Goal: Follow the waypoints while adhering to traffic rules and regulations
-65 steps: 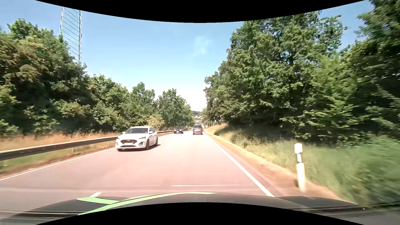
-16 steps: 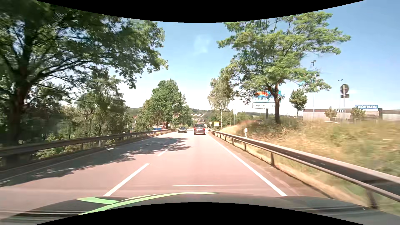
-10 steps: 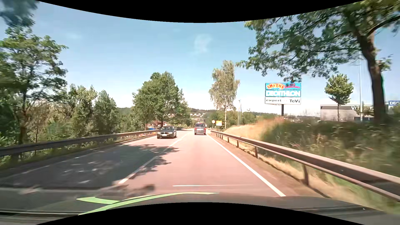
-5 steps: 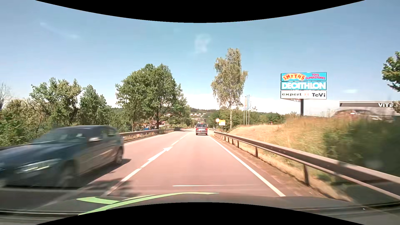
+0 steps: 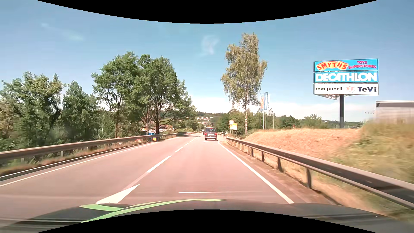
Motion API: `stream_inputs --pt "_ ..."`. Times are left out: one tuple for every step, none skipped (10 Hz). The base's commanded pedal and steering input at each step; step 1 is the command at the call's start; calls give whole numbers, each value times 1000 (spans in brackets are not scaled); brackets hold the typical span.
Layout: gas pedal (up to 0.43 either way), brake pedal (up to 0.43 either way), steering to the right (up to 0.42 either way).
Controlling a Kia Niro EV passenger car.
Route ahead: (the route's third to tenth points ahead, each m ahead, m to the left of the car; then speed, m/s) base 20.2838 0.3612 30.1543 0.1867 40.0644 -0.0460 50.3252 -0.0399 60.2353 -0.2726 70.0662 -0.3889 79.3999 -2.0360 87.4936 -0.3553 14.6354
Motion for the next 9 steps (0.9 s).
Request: stream_inputs --pt "0 262 4" --pt "0 256 5" --pt "0 256 5" --pt "0 256 6" --pt "0 256 6" --pt "0 250 6" --pt "0 256 7" --pt "0 250 7" --pt "0 244 8"
